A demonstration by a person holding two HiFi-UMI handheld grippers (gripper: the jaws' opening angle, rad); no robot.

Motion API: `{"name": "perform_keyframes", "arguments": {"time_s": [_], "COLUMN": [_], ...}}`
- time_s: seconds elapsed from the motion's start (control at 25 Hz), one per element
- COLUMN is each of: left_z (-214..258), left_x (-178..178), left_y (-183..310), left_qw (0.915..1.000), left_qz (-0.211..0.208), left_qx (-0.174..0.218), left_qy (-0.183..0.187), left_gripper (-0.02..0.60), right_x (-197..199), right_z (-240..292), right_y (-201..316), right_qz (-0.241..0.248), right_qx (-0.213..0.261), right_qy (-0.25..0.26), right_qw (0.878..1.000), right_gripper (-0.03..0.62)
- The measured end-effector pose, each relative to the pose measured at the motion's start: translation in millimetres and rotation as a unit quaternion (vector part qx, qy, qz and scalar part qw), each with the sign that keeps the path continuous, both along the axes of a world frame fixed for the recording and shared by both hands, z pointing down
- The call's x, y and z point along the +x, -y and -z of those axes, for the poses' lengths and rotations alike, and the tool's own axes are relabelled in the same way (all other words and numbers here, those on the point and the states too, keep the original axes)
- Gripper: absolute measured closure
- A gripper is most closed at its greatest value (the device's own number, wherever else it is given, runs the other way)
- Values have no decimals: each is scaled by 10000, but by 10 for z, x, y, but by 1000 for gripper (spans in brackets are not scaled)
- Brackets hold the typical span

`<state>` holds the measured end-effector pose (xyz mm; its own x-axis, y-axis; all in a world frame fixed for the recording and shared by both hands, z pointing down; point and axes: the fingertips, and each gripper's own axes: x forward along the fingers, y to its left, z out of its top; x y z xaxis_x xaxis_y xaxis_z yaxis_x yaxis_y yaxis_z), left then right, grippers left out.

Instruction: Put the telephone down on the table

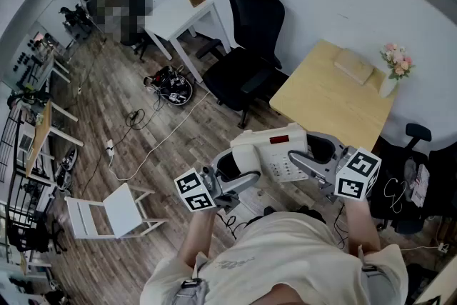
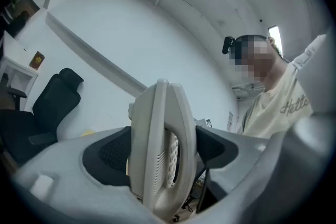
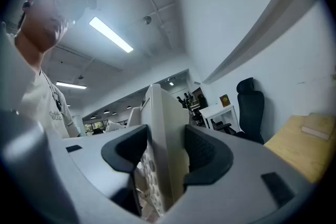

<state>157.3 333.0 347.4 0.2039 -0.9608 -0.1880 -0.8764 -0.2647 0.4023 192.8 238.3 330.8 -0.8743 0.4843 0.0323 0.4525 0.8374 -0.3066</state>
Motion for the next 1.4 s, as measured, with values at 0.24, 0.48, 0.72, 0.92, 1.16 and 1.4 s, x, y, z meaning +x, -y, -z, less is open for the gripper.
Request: {"name": "perform_keyframes", "arguments": {"time_s": [0.24,0.48,0.72,0.92,1.16,1.4], "left_z": [-62,-110,-246,-338,-324,-347], "left_x": [-90,-242,-337,-474,-762,-1113], "left_y": [-229,-549,-738,-780,-731,-466], "left_qw": [9999,9999,9995,9991,9993,9996], "left_qz": [-68,-161,-225,-178,-24,176], "left_qx": [13,9,152,221,227,-21], "left_qy": [106,49,-133,-314,-282,-197], "left_gripper": [207,207,207,207,207,207], "right_x": [-67,-204,-271,-419,-715,-1125], "right_z": [-89,-147,-269,-358,-387,-416], "right_y": [-237,-565,-754,-796,-734,-456], "right_qz": [-39,-163,-250,-169,3,217], "right_qx": [-28,-61,-49,8,-119,-208], "right_qy": [30,-32,-214,-473,-538,-416], "right_qw": [10000,9998,9994,9987,9985,9987], "right_gripper": [375,375,375,375,375,375]}}
